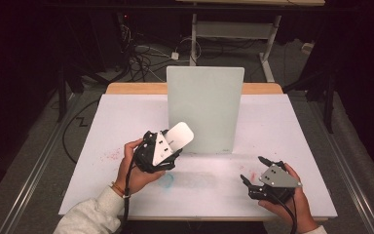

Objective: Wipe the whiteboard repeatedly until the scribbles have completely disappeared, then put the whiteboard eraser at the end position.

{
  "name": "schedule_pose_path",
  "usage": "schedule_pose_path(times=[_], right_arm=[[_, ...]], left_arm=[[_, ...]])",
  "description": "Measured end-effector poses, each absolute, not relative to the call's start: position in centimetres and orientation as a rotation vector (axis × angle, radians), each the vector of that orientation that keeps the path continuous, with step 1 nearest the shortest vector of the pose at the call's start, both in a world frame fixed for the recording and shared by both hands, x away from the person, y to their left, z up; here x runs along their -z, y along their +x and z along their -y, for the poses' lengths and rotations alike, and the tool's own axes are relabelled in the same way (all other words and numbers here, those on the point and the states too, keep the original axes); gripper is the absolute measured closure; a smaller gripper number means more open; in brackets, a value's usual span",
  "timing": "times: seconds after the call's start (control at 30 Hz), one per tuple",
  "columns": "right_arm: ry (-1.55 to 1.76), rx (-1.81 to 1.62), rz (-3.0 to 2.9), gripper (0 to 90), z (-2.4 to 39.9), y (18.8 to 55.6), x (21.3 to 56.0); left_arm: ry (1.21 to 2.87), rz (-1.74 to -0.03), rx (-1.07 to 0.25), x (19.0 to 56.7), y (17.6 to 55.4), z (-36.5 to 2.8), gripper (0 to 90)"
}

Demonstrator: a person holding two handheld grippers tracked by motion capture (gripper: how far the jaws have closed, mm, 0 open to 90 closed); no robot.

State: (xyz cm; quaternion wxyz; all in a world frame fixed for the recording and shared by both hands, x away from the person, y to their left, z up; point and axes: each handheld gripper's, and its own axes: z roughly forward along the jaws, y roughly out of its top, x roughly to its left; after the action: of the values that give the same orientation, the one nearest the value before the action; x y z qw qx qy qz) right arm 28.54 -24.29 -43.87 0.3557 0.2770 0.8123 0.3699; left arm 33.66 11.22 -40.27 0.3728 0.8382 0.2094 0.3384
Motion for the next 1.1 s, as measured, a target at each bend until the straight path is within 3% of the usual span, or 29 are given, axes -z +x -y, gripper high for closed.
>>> schedule_pose_path(times=[0.7, 1.1], right_arm=[[0.714, -0.950, -2.107, 22.5, 24.1, 28.6, 44.0], [0.711, -0.948, -2.118, 22.4, 24.0, 28.6, 44.1]], left_arm=[[2.253, -0.476, -0.761, 41.5, 32.5, -13.2, 29.2], [2.338, -0.379, -0.670, 42.3, 31.8, -12.4, 29.1]])
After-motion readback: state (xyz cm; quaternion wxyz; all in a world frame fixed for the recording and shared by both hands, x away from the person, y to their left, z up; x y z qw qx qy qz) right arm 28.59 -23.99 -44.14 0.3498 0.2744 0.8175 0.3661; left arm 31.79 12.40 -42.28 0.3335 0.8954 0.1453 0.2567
